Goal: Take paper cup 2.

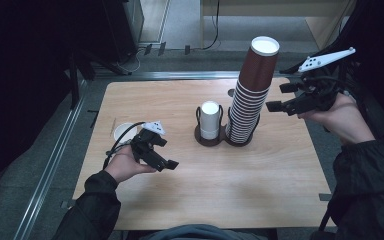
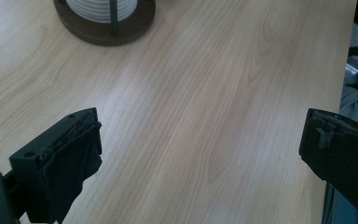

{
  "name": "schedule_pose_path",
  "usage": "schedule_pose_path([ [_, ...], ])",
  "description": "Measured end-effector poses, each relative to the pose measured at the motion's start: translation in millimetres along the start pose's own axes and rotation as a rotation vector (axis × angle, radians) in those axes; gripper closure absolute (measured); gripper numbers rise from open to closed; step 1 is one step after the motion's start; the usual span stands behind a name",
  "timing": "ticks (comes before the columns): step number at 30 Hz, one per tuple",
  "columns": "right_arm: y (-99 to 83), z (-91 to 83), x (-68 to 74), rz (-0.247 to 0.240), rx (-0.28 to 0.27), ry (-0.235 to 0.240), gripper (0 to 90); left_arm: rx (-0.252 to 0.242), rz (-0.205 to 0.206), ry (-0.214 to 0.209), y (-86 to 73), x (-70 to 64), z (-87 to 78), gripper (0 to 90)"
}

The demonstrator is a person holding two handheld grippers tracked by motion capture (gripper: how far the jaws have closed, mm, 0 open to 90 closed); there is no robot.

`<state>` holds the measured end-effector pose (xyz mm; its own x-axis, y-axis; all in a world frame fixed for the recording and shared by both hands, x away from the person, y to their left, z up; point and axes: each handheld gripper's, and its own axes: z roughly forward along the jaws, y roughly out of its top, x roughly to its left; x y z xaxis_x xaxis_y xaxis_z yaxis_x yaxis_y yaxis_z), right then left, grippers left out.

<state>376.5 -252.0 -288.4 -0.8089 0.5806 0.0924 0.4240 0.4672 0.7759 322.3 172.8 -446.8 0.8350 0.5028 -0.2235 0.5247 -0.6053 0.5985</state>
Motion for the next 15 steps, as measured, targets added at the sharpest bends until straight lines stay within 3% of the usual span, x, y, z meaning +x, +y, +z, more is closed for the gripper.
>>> schedule_pose_path([
  [8,25.3,1.4,-10.7,-0.012,-0.017,-0.021,14.4,0.015,0.014,-0.003,-1.7,-5.7,2.7,0.0],
  [13,36.2,2.3,-12.9,-0.011,-0.048,0.0,13.9,0.016,0.01,0.0,-2.0,-6.0,5.5,0.0],
  [15,42.8,6.2,-13.8,-0.006,-0.048,0.0,13.8,0.01,0.013,-0.018,-1.6,-7.1,6.9,0.0],
])
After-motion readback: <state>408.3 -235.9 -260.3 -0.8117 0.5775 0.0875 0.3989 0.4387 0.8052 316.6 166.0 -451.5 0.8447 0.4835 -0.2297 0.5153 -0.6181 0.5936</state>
